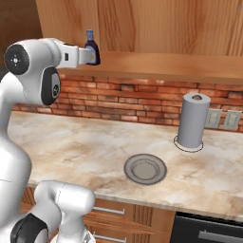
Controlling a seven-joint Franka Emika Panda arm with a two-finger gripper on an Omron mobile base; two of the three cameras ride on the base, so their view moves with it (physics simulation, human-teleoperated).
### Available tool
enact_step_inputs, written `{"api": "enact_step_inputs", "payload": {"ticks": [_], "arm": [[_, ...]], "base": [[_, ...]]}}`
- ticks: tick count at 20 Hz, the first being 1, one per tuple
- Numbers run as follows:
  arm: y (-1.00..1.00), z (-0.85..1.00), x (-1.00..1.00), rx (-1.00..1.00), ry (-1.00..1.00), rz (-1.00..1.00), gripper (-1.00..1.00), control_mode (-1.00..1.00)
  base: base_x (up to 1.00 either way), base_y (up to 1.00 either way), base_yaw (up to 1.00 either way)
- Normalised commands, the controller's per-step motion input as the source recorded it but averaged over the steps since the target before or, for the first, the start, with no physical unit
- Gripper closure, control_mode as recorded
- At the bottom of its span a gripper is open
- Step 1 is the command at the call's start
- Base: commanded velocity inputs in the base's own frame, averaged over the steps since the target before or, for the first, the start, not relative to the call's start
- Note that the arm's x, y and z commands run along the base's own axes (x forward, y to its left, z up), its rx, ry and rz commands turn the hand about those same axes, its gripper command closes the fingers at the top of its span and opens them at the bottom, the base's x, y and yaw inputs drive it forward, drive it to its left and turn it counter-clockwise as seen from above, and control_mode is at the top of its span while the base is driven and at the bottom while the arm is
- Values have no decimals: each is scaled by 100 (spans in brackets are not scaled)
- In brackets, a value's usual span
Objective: Move the hot dog bun to the plate on the dining table and place the condiment next to that plate. Then navigate to the fridge and take the sausage and place it on the plate as well.
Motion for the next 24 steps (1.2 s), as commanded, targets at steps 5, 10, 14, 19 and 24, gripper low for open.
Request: {"api": "enact_step_inputs", "payload": {"ticks": [5, 10, 14, 19, 24], "arm": [[6, 0, 42, 0, 0, 0, -100, -100], [18, 4, 51, 0, 0, 0, -100, -100], [14, 4, 53, 0, 0, 0, -100, -100], [18, 0, 54, 0, 2, 0, -100, -100], [1, 6, 28, 0, 0, 0, -100, -100]], "base": [[0, 0, 0], [0, 0, 0], [0, 0, 0], [0, 0, 0], [0, 0, 0]]}}
